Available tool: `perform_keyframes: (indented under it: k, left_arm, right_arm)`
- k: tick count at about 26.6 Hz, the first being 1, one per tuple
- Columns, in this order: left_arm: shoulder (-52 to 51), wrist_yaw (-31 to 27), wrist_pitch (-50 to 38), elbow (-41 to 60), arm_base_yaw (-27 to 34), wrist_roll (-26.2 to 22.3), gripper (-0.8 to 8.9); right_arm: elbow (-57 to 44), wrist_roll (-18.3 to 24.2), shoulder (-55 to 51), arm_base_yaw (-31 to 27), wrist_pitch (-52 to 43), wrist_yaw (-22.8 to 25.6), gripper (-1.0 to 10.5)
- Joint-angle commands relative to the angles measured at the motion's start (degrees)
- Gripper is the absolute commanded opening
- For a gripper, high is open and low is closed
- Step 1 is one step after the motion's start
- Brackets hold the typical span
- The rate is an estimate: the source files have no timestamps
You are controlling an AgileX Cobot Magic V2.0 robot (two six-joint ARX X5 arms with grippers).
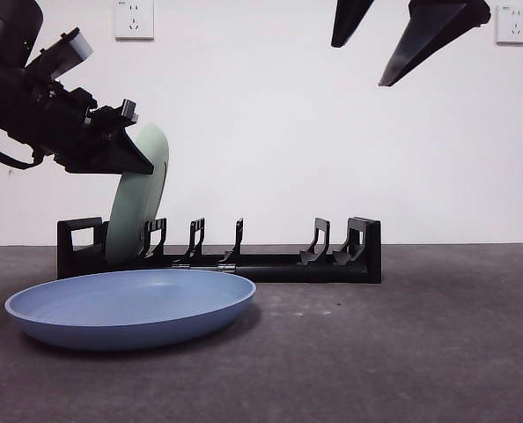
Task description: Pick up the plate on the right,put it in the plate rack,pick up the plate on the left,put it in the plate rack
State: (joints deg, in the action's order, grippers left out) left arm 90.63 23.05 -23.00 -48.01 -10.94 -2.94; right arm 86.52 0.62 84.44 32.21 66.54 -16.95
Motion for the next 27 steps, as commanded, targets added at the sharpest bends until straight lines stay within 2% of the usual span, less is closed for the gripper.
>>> perform_keyframes:
  k: [1,5,6,15,24,27]
  left_arm:
    - [0.3,-0.5,-0.6,-0.2,0.2,-0.2,0.32]
    - [0.2,-0.1,-0.7,-0.2,0.2,-0.1,2.64]
    - [0.1,0.0,-0.7,-0.2,0.2,-0.1,2.85]
    - [-3.8,1.5,0.0,-0.2,0.2,0.0,2.83]
    - [-15.8,2.9,9.6,-0.2,0.1,-0.4,2.84]
    - [-22.1,2.9,14.3,-0.2,0.1,-3.2,2.84]
  right_arm:
    - [-0.5,-0.5,0.1,0.1,-0.6,-0.2,3.1]
    - [-0.5,-0.5,0.1,0.1,-0.6,-0.2,3.1]
    - [-0.5,-0.5,0.1,0.1,-0.6,-0.2,3.1]
    - [-0.5,-0.5,0.1,0.1,-0.7,-0.1,3.1]
    - [-0.5,-0.7,0.1,0.1,-4.2,-0.1,3.1]
    - [-0.5,-1.3,0.2,0.1,-6.3,0.0,3.1]
